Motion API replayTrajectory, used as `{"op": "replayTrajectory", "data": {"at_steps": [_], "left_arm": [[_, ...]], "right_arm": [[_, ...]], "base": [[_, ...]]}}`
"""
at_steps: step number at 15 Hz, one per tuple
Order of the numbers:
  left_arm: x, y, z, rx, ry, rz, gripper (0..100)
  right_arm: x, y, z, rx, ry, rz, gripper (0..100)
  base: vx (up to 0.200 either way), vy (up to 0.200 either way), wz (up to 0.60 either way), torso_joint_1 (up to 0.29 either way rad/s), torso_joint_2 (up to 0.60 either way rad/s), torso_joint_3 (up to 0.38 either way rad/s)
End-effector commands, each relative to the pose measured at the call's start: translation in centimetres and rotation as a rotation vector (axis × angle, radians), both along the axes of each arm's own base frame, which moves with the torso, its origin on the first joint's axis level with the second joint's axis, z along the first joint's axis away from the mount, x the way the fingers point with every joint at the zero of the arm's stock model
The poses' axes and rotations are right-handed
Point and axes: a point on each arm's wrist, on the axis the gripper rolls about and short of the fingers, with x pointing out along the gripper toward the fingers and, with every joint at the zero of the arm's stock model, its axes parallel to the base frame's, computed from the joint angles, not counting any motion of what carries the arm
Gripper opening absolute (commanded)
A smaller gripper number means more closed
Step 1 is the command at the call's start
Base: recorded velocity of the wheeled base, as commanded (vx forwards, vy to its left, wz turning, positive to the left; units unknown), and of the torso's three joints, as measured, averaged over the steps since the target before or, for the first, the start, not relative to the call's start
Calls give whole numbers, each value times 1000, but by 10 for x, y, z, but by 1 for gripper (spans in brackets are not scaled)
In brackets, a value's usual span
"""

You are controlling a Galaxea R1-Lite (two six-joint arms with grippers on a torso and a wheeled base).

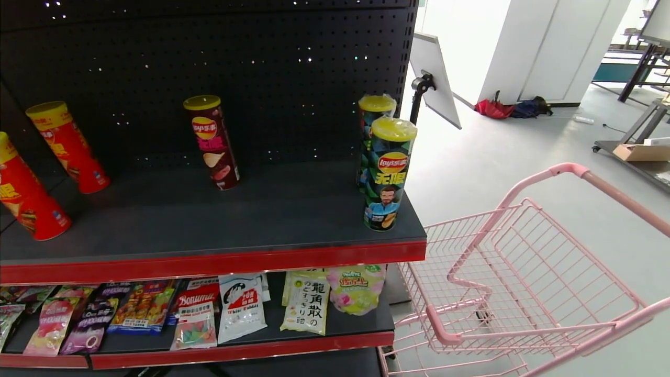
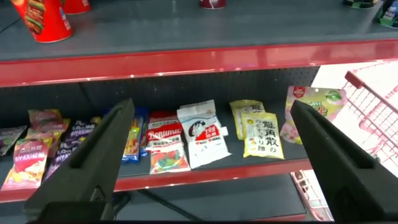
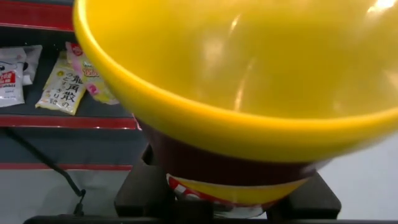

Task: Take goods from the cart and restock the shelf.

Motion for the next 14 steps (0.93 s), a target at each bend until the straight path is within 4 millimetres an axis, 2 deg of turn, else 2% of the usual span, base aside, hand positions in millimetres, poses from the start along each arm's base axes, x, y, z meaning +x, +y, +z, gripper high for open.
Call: {"op": "replayTrajectory", "data": {"at_steps": [1, 3, 14], "left_arm": [[0, 0, 0, 0, -1, 1, 100], [0, 0, 0, 0, 1, -1, 100], [0, 0, 0, 0, 1, -1, 100]], "right_arm": [[-22, -8, -25, 8, -101, 40, 0], [-28, -10, -35, -1, -132, 43, 0], [-29, -10, -40, 9, -147, 60, 0]], "base": [[0, 200, 0, -12, -7, 7], [0, 200, 0, 14, -2, 0], [0, 200, 0, 1, 2, 2]]}}
